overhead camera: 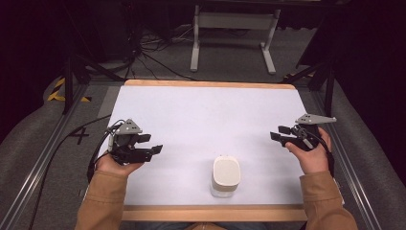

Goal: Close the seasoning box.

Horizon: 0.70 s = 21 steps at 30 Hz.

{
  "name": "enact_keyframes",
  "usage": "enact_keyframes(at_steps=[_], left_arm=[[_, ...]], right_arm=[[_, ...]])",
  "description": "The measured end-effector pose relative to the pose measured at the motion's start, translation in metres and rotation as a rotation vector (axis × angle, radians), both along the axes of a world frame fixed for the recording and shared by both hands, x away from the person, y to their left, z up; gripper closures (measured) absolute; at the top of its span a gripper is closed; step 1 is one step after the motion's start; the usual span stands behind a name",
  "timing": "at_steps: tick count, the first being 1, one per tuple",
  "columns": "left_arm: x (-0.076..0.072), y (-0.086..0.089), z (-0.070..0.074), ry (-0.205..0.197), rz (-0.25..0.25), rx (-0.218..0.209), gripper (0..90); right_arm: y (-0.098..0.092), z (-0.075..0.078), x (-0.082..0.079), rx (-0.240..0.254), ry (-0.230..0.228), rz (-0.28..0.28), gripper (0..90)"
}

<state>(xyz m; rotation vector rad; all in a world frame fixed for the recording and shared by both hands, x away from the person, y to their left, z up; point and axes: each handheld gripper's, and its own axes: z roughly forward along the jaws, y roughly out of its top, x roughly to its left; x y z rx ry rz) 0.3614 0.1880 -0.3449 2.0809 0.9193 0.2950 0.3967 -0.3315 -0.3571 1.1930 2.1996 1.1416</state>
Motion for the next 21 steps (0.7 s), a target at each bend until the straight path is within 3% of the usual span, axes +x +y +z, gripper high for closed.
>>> enact_keyframes(at_steps=[2, 11, 21], left_arm=[[0.0, 0.0, -0.001, 0.015, 0.008, -0.005, 40.4], [0.002, 0.001, -0.003, 0.014, 0.011, -0.011, 40.5], [0.003, 0.001, -0.004, 0.019, 0.007, -0.008, 40.4]], right_arm=[[-0.004, -0.007, 0.004, -0.018, 0.022, -0.012, 51.8], [-0.012, -0.036, 0.017, -0.081, 0.123, -0.031, 50.4], [-0.003, -0.061, 0.025, -0.13, 0.161, -0.007, 50.4]])
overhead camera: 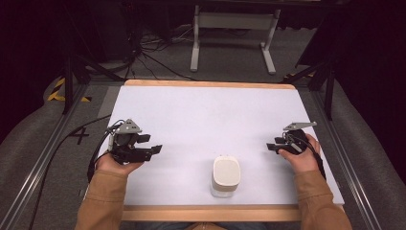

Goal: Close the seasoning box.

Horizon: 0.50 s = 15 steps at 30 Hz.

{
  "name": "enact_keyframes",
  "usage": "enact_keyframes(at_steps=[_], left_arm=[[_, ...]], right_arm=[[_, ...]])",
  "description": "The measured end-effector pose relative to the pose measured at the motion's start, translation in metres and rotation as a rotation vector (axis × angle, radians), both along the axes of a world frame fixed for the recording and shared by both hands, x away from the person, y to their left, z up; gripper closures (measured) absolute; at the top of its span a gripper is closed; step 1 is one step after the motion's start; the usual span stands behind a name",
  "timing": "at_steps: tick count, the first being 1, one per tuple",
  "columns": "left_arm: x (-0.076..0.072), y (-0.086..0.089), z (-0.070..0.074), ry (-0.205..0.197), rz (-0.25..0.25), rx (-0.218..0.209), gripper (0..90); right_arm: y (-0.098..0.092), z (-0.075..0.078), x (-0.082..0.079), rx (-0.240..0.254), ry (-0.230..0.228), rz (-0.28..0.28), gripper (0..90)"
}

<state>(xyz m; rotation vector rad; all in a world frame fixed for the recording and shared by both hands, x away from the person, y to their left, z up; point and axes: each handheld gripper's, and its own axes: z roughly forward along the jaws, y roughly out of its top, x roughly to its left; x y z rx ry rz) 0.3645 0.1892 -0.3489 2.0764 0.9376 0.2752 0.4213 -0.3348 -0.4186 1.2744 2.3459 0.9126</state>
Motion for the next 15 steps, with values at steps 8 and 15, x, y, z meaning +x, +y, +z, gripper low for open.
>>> enact_keyframes(at_steps=[8, 15], left_arm=[[-0.0002, 0.0005, 0.0003, 0.001, 0.004, -0.005, 40.4], [-0.0003, 0.0006, 0.0009, -0.004, -0.001, 0.001, 40.4]], right_arm=[[0.0039, -0.0026, -0.0005, 0.004, 0.004, 0.013, 50.4], [0.0038, -0.0013, -0.0005, 0.009, -0.013, 0.018, 49.9]])
